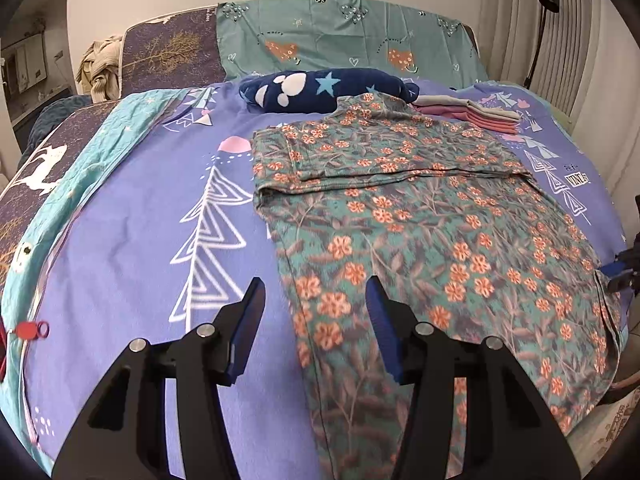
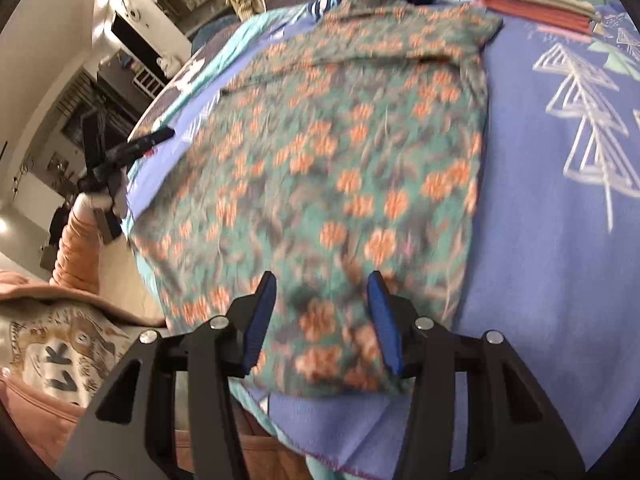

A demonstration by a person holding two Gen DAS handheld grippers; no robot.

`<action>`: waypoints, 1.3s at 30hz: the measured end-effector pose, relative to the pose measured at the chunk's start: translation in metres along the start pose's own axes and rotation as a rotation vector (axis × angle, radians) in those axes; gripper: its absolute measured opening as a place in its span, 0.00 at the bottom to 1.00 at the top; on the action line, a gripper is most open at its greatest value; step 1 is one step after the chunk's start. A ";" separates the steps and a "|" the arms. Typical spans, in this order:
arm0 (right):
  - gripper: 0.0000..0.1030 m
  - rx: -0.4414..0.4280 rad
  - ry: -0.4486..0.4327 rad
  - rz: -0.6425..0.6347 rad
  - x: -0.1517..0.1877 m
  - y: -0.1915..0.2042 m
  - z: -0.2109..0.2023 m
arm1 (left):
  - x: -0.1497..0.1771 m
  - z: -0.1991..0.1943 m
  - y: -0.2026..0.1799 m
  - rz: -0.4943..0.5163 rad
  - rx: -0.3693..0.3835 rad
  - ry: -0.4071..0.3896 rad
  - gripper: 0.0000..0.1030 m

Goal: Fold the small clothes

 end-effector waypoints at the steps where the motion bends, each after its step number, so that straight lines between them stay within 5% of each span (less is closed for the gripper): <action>1: 0.40 0.001 0.001 -0.003 0.001 0.000 0.001 | 0.003 -0.004 0.002 -0.005 -0.007 -0.002 0.51; 3: 0.11 0.026 -0.010 -0.036 0.003 0.006 0.000 | 0.008 -0.012 0.007 -0.009 -0.026 -0.010 0.51; 4: 0.08 0.021 -0.038 -0.045 0.001 0.009 -0.004 | 0.010 -0.018 0.011 -0.014 -0.039 -0.018 0.51; 9: 0.06 0.103 -0.285 0.093 -0.022 -0.025 -0.045 | 0.014 -0.048 0.029 -0.044 -0.051 -0.066 0.52; 15: 0.07 0.159 -0.295 0.280 -0.027 -0.068 -0.028 | 0.030 -0.077 0.025 0.017 0.036 -0.073 0.59; 23: 0.09 0.147 -0.277 0.320 -0.032 -0.077 -0.015 | 0.070 -0.074 -0.028 0.298 0.127 0.048 0.61; 29: 0.12 0.154 -0.282 0.340 -0.028 -0.080 -0.018 | 0.105 -0.041 -0.068 0.650 -0.006 0.083 0.60; 30: 0.13 0.154 -0.283 0.346 -0.027 -0.080 -0.018 | 0.100 -0.037 -0.071 0.676 -0.031 0.050 0.59; 35: 0.13 0.161 -0.295 0.359 -0.026 -0.081 -0.019 | 0.057 -0.046 -0.080 0.559 0.075 -0.071 0.07; 39: 0.10 0.171 -0.323 0.352 -0.026 -0.078 -0.027 | 0.019 -0.063 -0.070 0.371 0.156 -0.173 0.04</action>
Point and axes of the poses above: each gripper's, at about its wrist camera, not at the fingertips, and z roughly the way its jaws point, y to its left, x to its underside, the point moved 3 cm from there along z, roughly the way its jaws point, and after that the axes turned 11 degrees about -z, right-handed, at the moved point
